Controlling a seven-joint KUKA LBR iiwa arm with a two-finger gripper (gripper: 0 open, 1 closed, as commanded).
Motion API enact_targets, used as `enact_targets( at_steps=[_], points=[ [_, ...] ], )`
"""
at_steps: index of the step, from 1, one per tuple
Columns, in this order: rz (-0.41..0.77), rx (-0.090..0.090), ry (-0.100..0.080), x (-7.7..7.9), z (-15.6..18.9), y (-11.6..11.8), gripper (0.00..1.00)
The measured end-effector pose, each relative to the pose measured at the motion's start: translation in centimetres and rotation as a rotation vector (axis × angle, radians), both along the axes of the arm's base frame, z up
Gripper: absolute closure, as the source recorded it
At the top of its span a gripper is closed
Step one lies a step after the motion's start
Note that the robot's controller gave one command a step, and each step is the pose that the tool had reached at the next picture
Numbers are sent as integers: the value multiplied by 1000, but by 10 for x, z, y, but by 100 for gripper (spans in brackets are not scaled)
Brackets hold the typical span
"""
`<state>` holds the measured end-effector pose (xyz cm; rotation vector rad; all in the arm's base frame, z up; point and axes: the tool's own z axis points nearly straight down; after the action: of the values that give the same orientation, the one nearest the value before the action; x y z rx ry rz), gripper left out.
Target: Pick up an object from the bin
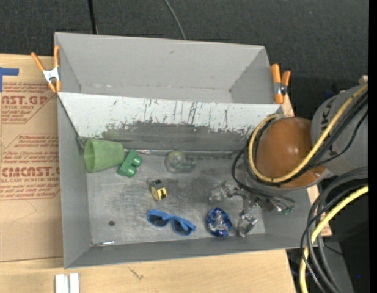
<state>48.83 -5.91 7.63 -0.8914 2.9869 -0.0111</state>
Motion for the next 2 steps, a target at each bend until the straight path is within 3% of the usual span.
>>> enact_targets(
  at_steps=[1,2],
  points=[
    [134,-6,1,0,-2,34,0],
    [135,-1,-5,1,-1,36,100]
  ],
)
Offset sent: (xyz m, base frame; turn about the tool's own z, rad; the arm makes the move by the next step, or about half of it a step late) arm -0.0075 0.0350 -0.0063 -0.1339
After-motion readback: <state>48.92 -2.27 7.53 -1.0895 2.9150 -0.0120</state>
